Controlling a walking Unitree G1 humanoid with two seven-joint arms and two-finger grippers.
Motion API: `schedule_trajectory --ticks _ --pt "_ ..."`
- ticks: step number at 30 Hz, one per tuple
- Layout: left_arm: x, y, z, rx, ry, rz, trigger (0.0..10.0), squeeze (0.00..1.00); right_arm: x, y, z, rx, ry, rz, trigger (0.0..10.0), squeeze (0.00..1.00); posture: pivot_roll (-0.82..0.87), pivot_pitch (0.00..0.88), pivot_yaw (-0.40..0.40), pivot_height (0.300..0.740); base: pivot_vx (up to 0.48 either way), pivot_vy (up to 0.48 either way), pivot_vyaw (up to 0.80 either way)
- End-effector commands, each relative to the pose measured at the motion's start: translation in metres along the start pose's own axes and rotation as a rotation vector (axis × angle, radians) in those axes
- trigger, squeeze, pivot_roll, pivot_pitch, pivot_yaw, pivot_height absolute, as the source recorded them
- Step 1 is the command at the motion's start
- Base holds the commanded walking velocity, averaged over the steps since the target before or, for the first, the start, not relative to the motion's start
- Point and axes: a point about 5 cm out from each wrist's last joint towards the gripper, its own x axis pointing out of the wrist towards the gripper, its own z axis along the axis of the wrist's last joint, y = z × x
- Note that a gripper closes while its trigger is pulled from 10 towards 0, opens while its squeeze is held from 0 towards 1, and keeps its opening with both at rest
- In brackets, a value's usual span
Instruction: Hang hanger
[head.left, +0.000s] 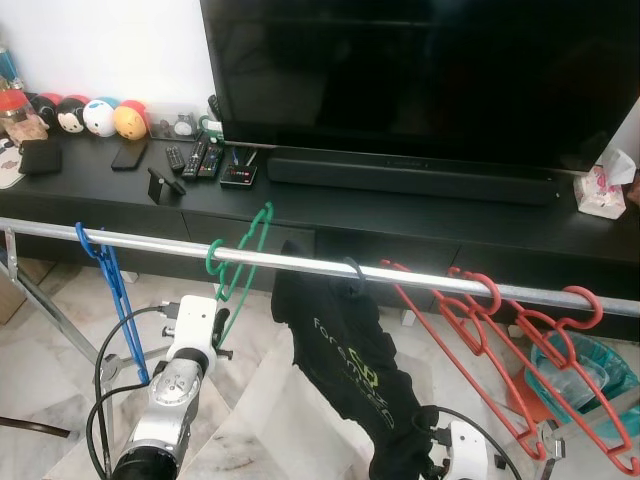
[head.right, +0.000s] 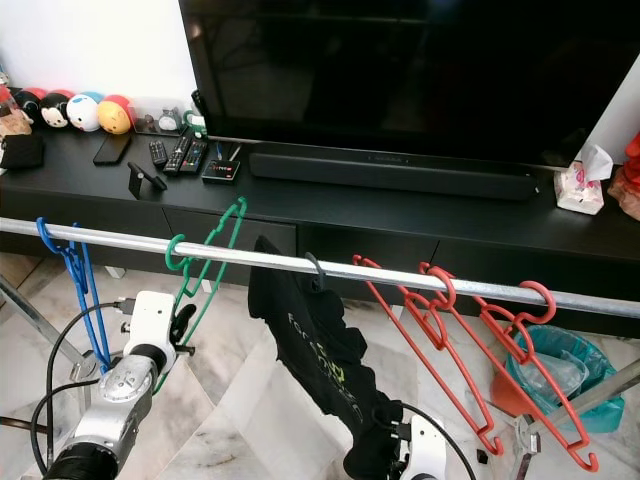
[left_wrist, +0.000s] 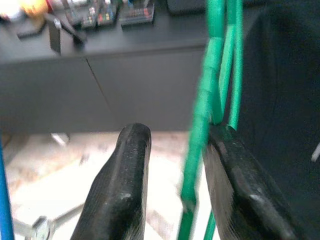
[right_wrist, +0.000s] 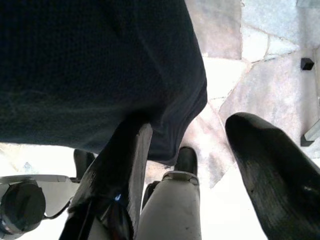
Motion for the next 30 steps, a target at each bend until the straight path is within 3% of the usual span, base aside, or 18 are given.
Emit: schedule_trajectory --ticks 1,8,17,29,30 --pt "-0.003 0.002 0.007 -0.028 -0.059 0.012 10.0 1.0 0.0 -0.001 0.0 0.004 -0.003 -0.007 10.0 0.0 0.04 0.0 -0.026 0.74 0.0 0.0 0.0" --pt "-0.01 -0.002 0.018 -0.049 -0.129 -0.054 10.0 1.0 0.0 -0.001 0.001 0.003 -0.004 -0.005 10.0 0.0 0.05 0.0 -0.028 0.74 0.0 0.0 0.0" --pt "-0.021 0.001 0.01 -0.029 -0.091 -0.082 10.0 1.0 0.0 -0.001 0.001 -0.002 -0.001 -0.004 10.0 0.0 0.05 0.0 -0.029 0.74 0.0 0.0 0.0" --pt "-0.019 0.001 0.01 -0.028 -0.082 -0.06 10.0 1.0 0.0 -0.001 0.001 -0.001 -0.001 -0.009 10.0 0.0 0.05 0.0 -0.029 0.74 0.0 0.0 0.0" --pt "-0.019 0.0 0.01 -0.034 -0.082 -0.063 10.0 0.78 0.0 -0.001 0.001 -0.001 -0.001 -0.009 10.0 0.0 0.05 0.0 -0.029 0.74 0.0 0.0 0.0"
